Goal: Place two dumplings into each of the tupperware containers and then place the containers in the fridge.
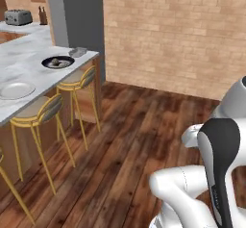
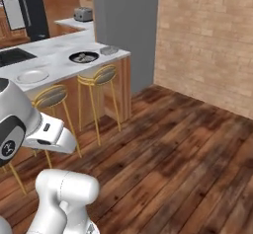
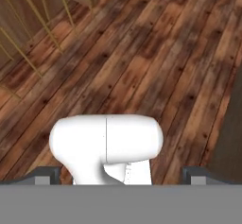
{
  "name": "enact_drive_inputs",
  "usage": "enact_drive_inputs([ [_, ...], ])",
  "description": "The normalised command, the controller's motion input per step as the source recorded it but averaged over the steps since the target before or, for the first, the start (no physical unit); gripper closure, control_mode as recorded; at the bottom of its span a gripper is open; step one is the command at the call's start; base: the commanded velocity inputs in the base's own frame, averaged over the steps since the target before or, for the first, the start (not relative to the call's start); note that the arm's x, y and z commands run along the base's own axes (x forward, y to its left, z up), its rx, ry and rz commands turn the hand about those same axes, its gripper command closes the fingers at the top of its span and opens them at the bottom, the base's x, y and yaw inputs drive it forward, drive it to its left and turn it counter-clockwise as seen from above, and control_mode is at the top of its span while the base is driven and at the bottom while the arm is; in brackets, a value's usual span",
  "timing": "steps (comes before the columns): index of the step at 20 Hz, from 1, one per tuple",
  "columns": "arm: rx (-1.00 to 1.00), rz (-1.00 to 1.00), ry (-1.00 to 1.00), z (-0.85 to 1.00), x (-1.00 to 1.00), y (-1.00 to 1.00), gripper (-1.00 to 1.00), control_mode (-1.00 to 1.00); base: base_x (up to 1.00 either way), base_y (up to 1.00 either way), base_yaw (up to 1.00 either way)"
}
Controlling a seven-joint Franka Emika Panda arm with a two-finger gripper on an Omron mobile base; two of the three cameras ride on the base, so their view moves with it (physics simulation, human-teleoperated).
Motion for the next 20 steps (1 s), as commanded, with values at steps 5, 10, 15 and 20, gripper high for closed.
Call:
enact_drive_inputs([
  [5, 0.00, 0.00, 0.00, 0.00, 0.00, 0.00, -1.00, 1.00, 0.94, -0.84, 0.40],
  [10, 0.00, 0.00, 0.00, 0.00, 0.00, 0.00, -1.00, 1.00, 0.83, -0.89, 0.39],
  [15, 0.00, 0.00, 0.00, 0.00, 0.00, 0.00, -1.00, 1.00, 0.61, -0.93, 0.43],
  [20, 0.00, 0.00, 0.00, 0.00, 0.00, 0.00, -1.00, 1.00, 0.51, -0.88, 0.47],
])
